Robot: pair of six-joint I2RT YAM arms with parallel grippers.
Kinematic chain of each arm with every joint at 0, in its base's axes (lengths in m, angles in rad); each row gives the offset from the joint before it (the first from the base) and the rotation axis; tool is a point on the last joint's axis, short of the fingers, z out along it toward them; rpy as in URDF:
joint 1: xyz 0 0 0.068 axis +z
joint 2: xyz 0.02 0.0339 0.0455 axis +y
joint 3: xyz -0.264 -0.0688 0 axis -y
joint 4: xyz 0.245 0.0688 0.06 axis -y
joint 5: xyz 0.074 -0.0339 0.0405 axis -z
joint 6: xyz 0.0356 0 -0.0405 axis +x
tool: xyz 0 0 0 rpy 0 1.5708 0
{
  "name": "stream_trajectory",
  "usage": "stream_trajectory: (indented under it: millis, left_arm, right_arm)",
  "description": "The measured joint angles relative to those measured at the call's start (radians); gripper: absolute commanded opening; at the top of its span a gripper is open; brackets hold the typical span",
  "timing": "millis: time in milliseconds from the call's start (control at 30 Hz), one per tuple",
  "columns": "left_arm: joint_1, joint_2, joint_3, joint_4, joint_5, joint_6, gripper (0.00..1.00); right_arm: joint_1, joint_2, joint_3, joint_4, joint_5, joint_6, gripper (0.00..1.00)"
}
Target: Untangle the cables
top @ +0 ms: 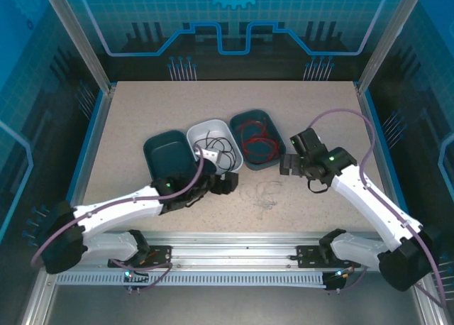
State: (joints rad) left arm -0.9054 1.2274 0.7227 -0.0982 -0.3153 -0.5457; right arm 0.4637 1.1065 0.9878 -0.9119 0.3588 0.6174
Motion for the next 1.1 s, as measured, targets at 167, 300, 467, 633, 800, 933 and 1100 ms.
stream_trajectory:
  millis: [167, 300, 467, 633, 800, 933, 1100]
  left_arm:
    - [-0.061, 0.153, 0.043, 0.05, 0.02, -0.068, 0.9]
    - [-0.084, 0.229, 0.082, 0.064, 0.037, -0.11, 0.9]
    - [-0.103, 0.283, 0.128, 0.069, 0.052, -0.14, 0.89]
    - [-0.123, 0.331, 0.141, 0.065, 0.053, -0.171, 0.89]
    - [-0.132, 0.37, 0.141, 0.052, 0.064, -0.195, 0.8]
    - [-0.135, 0.401, 0.156, 0.048, 0.079, -0.207, 0.73]
    - [-0.138, 0.447, 0.184, 0.052, 0.096, -0.216, 0.42]
  right_arm:
    - [-0.016, -0.052, -0.061, 0.027, 0.005, 0.008, 1.0]
    - [-0.044, -0.069, -0.1, 0.043, 0.005, 0.008, 1.0]
    - [-0.087, -0.058, -0.146, 0.066, -0.015, 0.008, 1.0]
    - [-0.095, -0.058, -0.183, 0.114, -0.068, -0.006, 1.0]
    - [-0.099, -0.053, -0.186, 0.147, -0.103, -0.017, 1.0]
    - [-0.099, -0.05, -0.19, 0.173, -0.118, -0.023, 1.0]
    - [-0.099, -0.054, -0.211, 0.21, -0.137, -0.028, 1.0]
